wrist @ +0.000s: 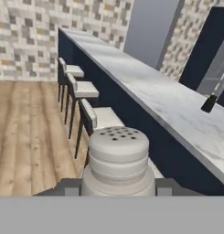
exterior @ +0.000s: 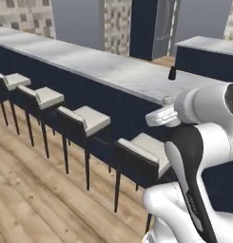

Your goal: The dining table condiment station is running low on shaker. Refill the condiment station by opening the cabinet and taking the shaker from the cabinet and placing it on the dining table.

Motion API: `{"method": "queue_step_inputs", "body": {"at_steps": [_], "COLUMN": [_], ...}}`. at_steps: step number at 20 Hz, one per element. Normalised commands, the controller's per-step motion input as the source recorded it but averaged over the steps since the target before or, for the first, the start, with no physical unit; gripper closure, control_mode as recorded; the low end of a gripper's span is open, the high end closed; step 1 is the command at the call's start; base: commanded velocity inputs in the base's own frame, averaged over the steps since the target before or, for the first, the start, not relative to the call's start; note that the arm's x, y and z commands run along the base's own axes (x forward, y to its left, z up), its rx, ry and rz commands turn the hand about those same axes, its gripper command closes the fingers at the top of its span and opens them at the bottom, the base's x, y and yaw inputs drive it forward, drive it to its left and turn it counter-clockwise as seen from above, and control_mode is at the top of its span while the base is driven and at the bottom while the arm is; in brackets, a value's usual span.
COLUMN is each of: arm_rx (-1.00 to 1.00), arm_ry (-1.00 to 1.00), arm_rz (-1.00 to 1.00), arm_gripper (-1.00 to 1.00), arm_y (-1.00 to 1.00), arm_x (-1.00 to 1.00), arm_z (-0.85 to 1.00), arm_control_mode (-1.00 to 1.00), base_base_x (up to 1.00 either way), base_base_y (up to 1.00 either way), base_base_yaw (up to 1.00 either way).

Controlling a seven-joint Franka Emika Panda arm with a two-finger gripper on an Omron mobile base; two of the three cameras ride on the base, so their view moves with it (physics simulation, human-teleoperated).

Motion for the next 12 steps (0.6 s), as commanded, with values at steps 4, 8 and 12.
{"method": "queue_step_inputs", "body": {"at_steps": [4,8,12], "arm_rx": [0.00,0.00,0.00], "arm_ry": [0.00,0.00,0.00], "arm_rz": [0.00,0.00,0.00], "arm_gripper": [1.00,1.00,1.00], "arm_y": [0.00,0.00,0.00], "arm_x": [0.00,0.00,0.00], "arm_z": [0.00,0.00,0.00], "arm_control_mode": [1.00,1.00,1.00], "base_base_x": [0.00,0.28,0.68], "base_base_y": [0.28,0.14,0.35], "base_base_yaw": [-0.57,-0.57,-0.47]}}
